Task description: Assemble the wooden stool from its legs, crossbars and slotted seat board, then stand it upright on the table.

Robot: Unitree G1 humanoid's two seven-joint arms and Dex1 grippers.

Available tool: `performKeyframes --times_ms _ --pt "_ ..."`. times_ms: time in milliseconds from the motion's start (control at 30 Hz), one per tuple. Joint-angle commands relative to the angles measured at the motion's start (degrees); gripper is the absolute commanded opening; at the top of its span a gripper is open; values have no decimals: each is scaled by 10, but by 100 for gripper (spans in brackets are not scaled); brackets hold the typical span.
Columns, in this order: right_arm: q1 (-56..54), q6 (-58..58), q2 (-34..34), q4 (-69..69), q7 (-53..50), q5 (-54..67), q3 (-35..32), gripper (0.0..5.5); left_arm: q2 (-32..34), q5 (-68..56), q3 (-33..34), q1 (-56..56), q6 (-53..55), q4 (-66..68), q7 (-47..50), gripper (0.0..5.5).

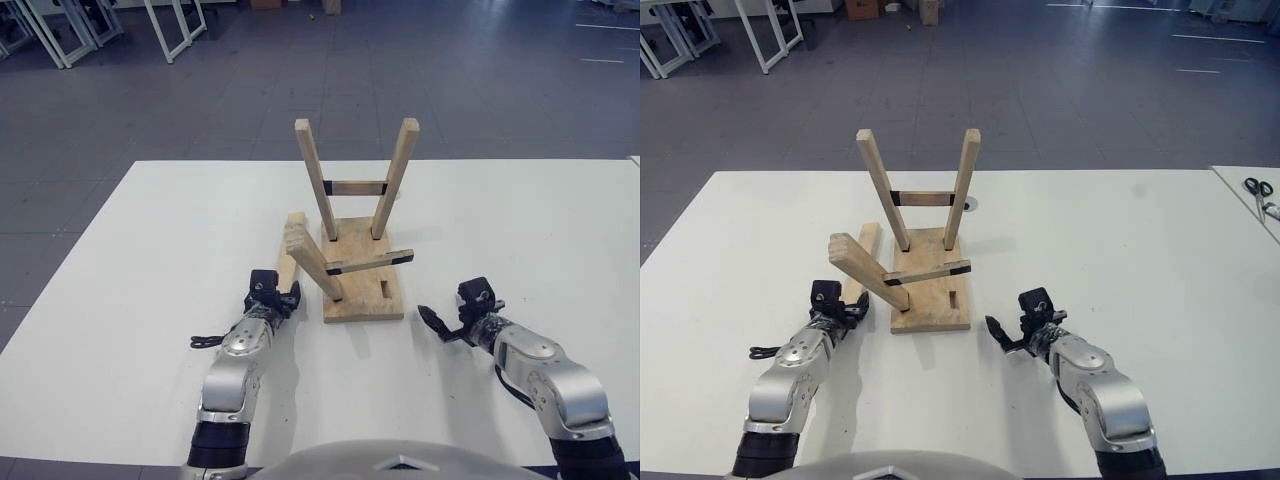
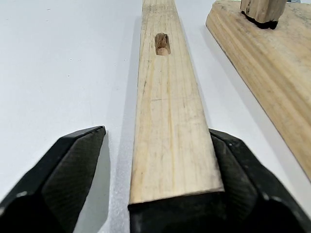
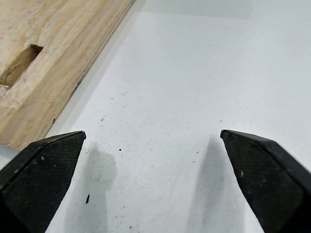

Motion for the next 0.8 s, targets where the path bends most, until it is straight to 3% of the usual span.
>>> performKeyframes --times_ms 33,200,333,400,467,567,667,800 --pt "-51 12 4 25 -26 -8 -46 513 -1 13 -3 7 -17 39 -5 284" --pt "-109 10 14 37 -34 4 -84 513 -6 4 21 13 -66 72 -7 206" --pt "-155 8 16 57 -34 12 -111 513 -3 -33 77 5 -111 76 -23 205" --pt "-187 23 22 61 -14 47 -130 513 6 -88 119 -4 -149 37 -66 205" --pt "-235 77 44 53 20 150 -177 548 28 -218 178 -31 -155 -25 -157 205" --pt "-335 146 58 71 55 280 -216 550 121 -469 250 -93 -36 -89 -285 205" --pt "-472 213 91 161 53 466 -270 550 219 -702 269 -173 104 -74 -370 205" --pt "-561 244 111 240 38 558 -266 550 277 -801 251 -231 190 -35 -443 205"
